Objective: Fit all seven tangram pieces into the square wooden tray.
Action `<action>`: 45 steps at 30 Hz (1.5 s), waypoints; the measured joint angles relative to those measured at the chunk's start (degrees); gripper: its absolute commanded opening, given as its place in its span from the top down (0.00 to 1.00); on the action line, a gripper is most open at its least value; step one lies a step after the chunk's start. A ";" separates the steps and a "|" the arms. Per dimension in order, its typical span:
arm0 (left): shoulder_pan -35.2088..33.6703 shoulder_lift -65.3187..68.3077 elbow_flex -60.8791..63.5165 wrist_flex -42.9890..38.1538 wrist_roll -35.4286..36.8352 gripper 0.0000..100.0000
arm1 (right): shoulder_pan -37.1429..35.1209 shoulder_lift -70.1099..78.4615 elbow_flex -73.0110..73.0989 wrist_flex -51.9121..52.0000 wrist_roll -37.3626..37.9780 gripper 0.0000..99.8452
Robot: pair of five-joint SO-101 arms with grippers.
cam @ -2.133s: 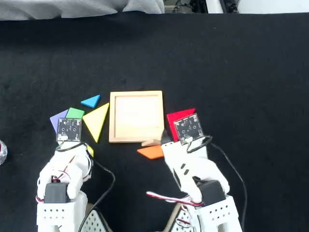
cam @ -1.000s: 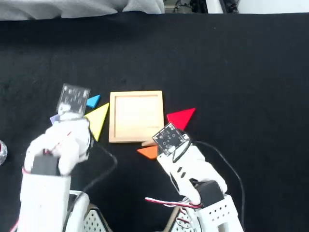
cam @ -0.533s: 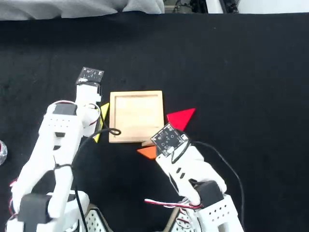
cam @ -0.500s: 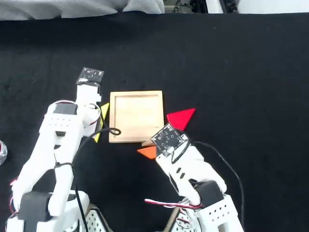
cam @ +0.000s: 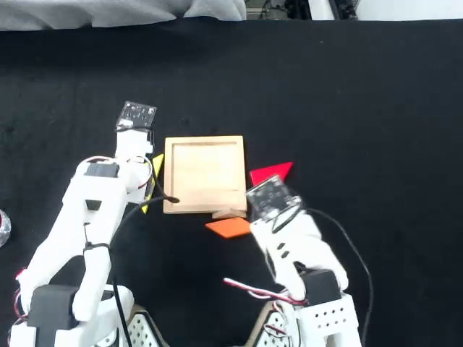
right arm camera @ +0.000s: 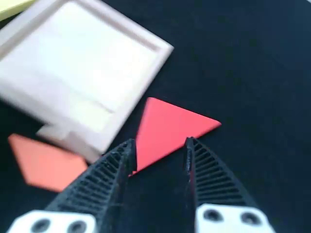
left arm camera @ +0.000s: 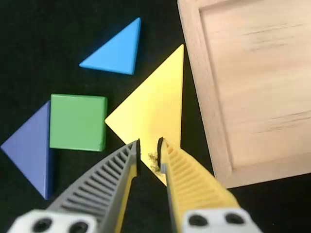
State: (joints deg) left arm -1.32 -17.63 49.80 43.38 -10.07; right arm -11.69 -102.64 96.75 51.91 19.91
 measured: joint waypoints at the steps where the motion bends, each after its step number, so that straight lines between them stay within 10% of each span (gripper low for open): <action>1: 0.00 0.00 0.35 -0.79 0.00 0.91 | 0.97 0.00 0.00 -0.70 -1.05 0.83; 17: 0.00 0.00 -12.57 19.78 -2.20 0.90 | 2.55 0.00 0.18 -6.42 -2.46 0.83; 25: 0.00 0.00 -18.02 27.43 -7.56 0.73 | 2.55 0.00 0.18 -6.42 -2.46 0.83; 45: -4.40 22.24 -21.01 14.95 -9.93 0.68 | 2.55 0.00 0.18 -6.42 -2.46 0.83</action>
State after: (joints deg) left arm -5.71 4.62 28.79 58.33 -20.00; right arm -9.14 -102.64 96.92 45.49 17.45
